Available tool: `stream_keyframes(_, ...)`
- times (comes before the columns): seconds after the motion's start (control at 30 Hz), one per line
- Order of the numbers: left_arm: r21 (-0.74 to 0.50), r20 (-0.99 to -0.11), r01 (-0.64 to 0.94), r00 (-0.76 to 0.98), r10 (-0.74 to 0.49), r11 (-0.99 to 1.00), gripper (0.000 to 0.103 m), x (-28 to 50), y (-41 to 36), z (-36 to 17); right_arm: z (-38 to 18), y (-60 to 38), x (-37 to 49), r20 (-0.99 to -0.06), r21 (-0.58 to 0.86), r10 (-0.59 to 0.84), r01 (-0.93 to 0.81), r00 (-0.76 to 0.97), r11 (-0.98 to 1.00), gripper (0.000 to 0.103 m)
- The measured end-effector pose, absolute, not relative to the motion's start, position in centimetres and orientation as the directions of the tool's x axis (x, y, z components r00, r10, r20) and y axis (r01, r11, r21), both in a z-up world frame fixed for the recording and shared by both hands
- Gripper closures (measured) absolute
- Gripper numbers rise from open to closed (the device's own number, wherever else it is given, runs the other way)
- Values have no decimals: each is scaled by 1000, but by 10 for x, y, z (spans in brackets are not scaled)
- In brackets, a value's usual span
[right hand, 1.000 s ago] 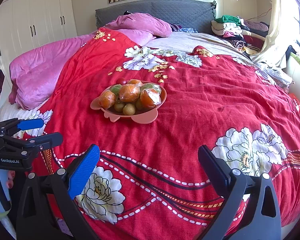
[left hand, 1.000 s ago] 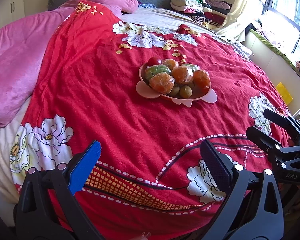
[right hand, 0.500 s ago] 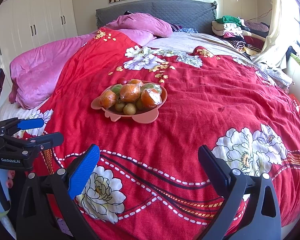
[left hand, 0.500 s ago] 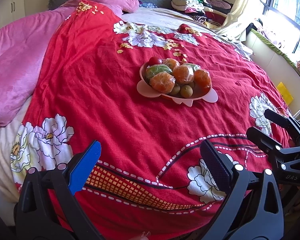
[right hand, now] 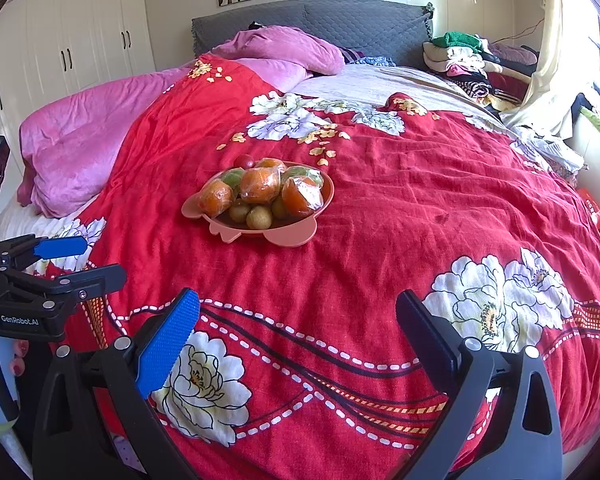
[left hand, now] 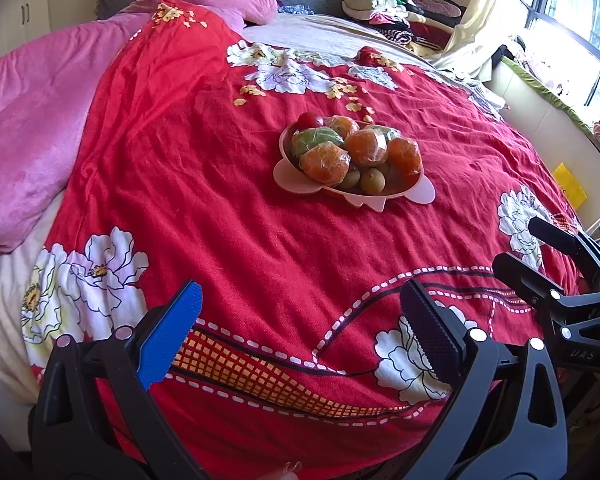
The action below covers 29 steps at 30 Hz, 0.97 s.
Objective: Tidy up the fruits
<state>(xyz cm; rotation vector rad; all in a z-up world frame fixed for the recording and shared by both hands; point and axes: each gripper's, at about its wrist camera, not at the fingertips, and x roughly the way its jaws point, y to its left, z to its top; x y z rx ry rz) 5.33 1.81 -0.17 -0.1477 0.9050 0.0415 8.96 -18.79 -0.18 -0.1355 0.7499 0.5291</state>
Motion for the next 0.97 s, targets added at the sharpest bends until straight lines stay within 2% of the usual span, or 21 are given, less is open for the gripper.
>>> stream_keyframes(0.33, -111, -786, -88, 617, -33, 990, 10, 54, 18, 0, -3, -189, 91, -681, 69, 408, -501, 608, 862, 5)
stream_keyframes(0.57, -70, -788, -145, 615, 35, 987, 10, 58, 23, 2, -6, -198, 100, -684, 66, 391, -482, 616, 874, 5)
stream_keyframes(0.7, -114, -739, -158, 673, 23, 981, 10, 60, 36, 16, -7, -213, 123, -689, 69, 358, -435, 630, 898, 5)
stream_keyframes(0.77, -129, -745, -176, 666, 22, 976, 10, 74, 51, 17, -6, -227, 145, -687, 50, 317, -392, 654, 918, 5)
stream_keyframes(0.87, -55, -763, -243, 636, 116, 969, 10, 104, 83, 5, -8, -256, 193, -691, -12, 204, -293, 694, 956, 5)
stream_keyframes(0.97, -47, -788, -314, 595, 158, 948, 10, 141, 123, -16, -30, -283, 255, -751, -83, 78, -210, 656, 974, 5)
